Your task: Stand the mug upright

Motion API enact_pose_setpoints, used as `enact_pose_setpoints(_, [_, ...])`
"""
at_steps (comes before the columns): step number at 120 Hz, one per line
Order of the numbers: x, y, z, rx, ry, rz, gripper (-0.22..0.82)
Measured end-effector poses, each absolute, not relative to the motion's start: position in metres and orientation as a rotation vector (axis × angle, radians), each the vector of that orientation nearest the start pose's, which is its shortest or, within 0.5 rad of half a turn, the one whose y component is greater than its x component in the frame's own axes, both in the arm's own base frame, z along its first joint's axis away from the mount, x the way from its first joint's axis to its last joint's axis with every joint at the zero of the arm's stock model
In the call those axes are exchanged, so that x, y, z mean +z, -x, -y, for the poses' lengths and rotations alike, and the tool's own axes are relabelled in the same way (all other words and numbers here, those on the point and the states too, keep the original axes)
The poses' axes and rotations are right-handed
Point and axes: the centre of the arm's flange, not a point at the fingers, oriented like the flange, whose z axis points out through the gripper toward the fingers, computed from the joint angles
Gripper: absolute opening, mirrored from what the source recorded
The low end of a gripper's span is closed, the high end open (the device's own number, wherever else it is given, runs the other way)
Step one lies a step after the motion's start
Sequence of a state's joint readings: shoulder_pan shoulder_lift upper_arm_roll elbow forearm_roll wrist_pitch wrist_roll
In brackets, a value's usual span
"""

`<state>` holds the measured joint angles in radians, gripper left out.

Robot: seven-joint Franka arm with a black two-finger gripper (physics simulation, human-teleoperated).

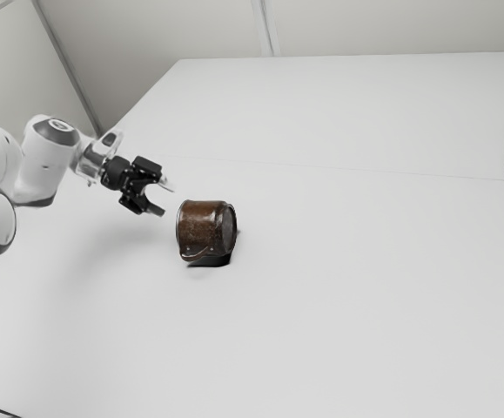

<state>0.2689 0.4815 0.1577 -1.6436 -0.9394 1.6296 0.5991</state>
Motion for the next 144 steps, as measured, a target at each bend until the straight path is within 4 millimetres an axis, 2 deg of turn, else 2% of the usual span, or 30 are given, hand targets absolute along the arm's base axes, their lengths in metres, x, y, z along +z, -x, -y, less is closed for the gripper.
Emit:
enact_pose_setpoints(9, [0.332,-0.603,-0.168,0.031,-2.111,-0.13,0.6])
enact_pose_setpoints(26, [0.317,-0.591,-0.154,0.056,-1.996,-0.075,0.6])
enact_pose_setpoints(54, [0.293,-0.597,-0.126,0.114,-1.858,0.002,0.59])
enact_pose_setpoints(58, [0.291,-0.597,-0.125,0.124,-1.847,0.01,0.53])
enact_pose_setpoints(72, [0.292,-0.598,-0.123,0.159,-1.825,0.042,0.22])
enact_pose_setpoints(81, [0.293,-0.598,-0.124,0.181,-1.813,0.054,0.07])
enact_pose_setpoints(91, [0.294,-0.598,-0.124,0.209,-1.779,0.056,-0.03])
enact_pose_setpoints(103, [0.296,-0.598,-0.121,0.244,-1.716,0.046,-0.1])
enact_pose_setpoints(113, [0.308,-0.599,-0.117,0.273,-1.686,0.063,-0.13])
enact_pose_setpoints(124, [0.342,-0.599,-0.114,0.302,-1.71,0.128,-0.14])
enact_pose_setpoints(137, [0.393,-0.59,-0.106,0.275,-1.882,0.266,-0.16])
enact_pose_setpoints(144, [0.413,-0.585,-0.102,0.245,-2.008,0.342,-0.16])
